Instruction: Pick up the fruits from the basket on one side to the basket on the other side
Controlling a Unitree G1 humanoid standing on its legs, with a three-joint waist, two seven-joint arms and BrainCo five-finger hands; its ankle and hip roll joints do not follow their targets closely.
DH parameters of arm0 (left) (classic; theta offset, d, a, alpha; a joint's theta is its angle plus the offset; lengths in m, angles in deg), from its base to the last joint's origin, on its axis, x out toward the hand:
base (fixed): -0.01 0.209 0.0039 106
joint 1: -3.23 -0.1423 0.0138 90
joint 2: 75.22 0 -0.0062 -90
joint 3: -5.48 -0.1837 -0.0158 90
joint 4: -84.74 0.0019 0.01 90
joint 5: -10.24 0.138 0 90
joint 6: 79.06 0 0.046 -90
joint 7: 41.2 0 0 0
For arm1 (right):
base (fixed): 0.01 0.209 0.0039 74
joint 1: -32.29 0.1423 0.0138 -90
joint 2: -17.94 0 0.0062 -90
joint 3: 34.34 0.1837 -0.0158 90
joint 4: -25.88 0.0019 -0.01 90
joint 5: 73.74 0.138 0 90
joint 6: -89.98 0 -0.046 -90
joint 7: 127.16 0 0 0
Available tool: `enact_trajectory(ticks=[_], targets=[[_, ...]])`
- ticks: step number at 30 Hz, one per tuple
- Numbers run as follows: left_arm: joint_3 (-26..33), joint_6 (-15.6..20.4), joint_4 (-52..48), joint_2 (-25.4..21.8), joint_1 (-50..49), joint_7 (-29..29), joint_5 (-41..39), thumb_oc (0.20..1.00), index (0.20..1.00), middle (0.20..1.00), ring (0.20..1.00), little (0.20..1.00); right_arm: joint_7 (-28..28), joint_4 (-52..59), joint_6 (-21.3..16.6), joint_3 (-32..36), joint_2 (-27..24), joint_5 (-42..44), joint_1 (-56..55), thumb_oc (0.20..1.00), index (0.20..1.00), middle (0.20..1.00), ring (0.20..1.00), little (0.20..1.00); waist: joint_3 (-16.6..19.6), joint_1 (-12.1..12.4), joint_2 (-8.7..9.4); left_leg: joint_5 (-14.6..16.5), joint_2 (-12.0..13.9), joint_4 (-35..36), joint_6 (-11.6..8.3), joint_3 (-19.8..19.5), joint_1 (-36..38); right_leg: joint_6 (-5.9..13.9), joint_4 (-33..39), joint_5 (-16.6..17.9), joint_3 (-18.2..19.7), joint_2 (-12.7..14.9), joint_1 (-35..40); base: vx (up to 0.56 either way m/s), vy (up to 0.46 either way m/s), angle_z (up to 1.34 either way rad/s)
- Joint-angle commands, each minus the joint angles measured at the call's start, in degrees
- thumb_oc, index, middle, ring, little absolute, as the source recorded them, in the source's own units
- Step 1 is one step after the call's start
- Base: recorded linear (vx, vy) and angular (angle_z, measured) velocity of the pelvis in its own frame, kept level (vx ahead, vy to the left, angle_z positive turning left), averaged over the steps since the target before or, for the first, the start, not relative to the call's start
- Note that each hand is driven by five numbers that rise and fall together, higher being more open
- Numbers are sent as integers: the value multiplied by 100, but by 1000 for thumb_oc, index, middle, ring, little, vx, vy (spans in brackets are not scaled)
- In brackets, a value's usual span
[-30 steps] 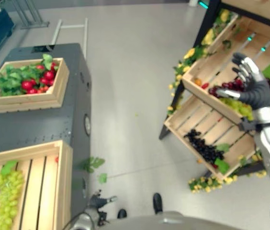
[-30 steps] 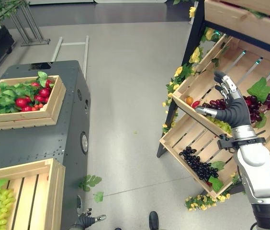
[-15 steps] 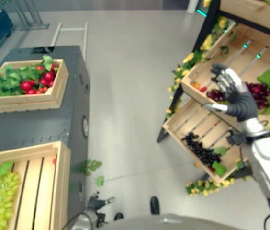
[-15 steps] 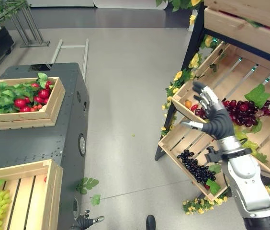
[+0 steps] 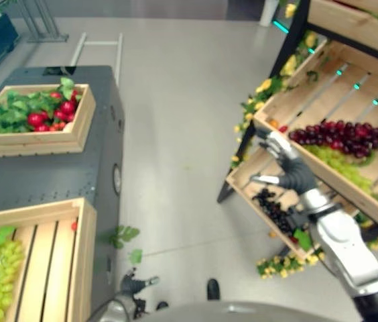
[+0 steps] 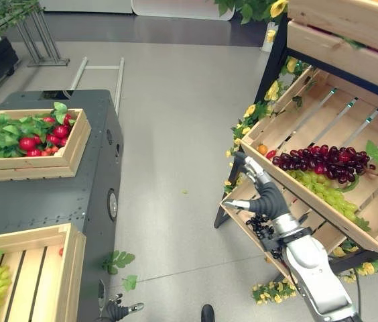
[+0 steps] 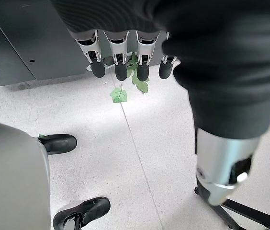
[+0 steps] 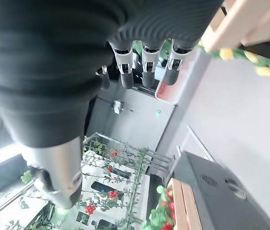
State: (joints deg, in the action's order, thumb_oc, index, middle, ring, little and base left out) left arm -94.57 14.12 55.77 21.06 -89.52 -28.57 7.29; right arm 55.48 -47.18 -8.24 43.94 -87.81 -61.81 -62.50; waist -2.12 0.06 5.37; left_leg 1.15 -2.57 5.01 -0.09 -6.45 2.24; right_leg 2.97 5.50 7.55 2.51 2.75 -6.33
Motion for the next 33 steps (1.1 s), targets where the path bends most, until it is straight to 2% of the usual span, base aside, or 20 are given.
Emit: enact_trajectory(ticks=[1,7,10,11,12,13,15,18,19,23,26,31,32,33], targets=[[-62,101,301,-101,34,165,357,1000,1000,1000,1000,1000,-83,213,-241,211,82,-58,183,1000,1000,1000,1000,1000,-121,246,84,171,-413,-27,246,-252,-391,298,-165,-951,-175,-32,568,-12,49,0],[-79,101,255,-163,64,301,339,1000,1000,1000,1000,1000,-166,-369,-168,-233,197,-419,295,1000,1000,1000,1000,1000,-185,323,88,129,-453,-15,283,-372,-389,292,-549,-1072,-185,-33,427,-6,32,5],[-126,94,294,-188,124,353,342,1000,1000,1000,1000,1000,-254,-865,-91,-388,303,-622,285,1000,1000,1000,1000,1000,-230,302,38,88,-463,-13,279,-513,-365,271,-937,-1207,-99,-121,312,-4,17,20],[-212,91,335,-201,203,377,389,1000,1000,1000,1000,1000,-366,-1116,-81,-398,325,-796,216,1000,1000,1000,1000,1000,-257,204,-36,25,-478,-41,286,-692,-358,270,-1291,-1337,402,-362,226,3,16,25],[-211,92,337,-199,205,377,390,1000,1000,1000,1000,1000,-372,-1129,-89,-404,327,-802,224,1000,1000,1000,1000,1000,-260,203,-34,33,-480,-42,285,-692,-355,266,-1338,-1368,404,-363,207,28,20,62],[-310,79,371,-209,279,400,487,1000,1000,1000,1000,1000,-441,-1483,-28,-390,380,-836,76,1000,1000,1000,1000,1000,-251,66,-108,-44,-534,-75,267,-982,-344,209,-1521,-1507,1110,-685,201,39,-6,77],[-398,88,378,-219,311,334,535,1000,1000,1000,1000,1000,-501,-1978,35,-317,426,-825,-103,1000,1000,1000,1000,1000,-232,-77,-149,-101,-592,-115,231,-1344,-311,135,-1691,-1617,1785,-947,254,28,-40,156],[-291,104,482,-221,281,137,327,1000,1000,1000,1000,1000,-530,-2614,155,-254,506,-933,-271,1000,1000,1000,1000,1000,-224,-177,-187,-159,-589,-184,141,-1730,-297,30,-1774,-1680,2220,-1130,323,-18,-108,122],[-189,110,591,-201,276,28,134,1000,1000,1000,1000,1000,-537,-2855,199,-240,525,-996,-285,1000,1000,1000,1000,1000,-224,-194,-196,-175,-579,-211,98,-1823,-309,-18,-1752,-1671,2260,-1155,323,-38,-136,65],[28,127,692,-163,221,-117,-182,1000,1000,1000,1000,1000,-494,-3490,320,-249,621,-1120,-320,1000,1000,1000,1000,1000,-173,-182,-172,-174,-535,-259,-39,-2010,-368,-101,-1508,-1670,2004,-1055,424,-35,-126,43],[77,148,664,-61,191,-258,-494,1000,1000,1000,1000,1000,-508,-4030,390,-237,664,-1123,-262,1000,1000,1000,1000,1000,-247,-129,-246,-167,-494,-467,-157,-2019,-559,-156,-1200,-1607,1768,-989,508,-129,-214,32],[-27,189,641,46,205,-277,-668,1000,1000,1000,1000,1000,-649,-4556,340,-221,637,-1080,-192,1000,1000,1000,1000,1000,-516,-33,-325,-438,-357,-622,-485,-2125,-986,-258,-691,-1469,1329,-965,653,-200,-210,53],[-25,189,642,47,210,-276,-670,1000,1000,1000,1000,1000,-652,-4573,329,-224,639,-1079,-179,1000,1000,1000,1000,1000,-522,-60,-329,-443,-361,-620,-490,-2153,-986,-259,-670,-1458,1302,-962,665,-238,-198,54],[-80,213,645,80,230,-279,-716,1000,1000,1000,1000,1000,-699,-4703,340,-259,595,-1148,-105,1000,1000,1000,1000,1000,-623,-5,-363,-572,-310,-624,-579,-2104,-1167,-281,-465,-1391,1175,-956,726,-152,-122,73]])
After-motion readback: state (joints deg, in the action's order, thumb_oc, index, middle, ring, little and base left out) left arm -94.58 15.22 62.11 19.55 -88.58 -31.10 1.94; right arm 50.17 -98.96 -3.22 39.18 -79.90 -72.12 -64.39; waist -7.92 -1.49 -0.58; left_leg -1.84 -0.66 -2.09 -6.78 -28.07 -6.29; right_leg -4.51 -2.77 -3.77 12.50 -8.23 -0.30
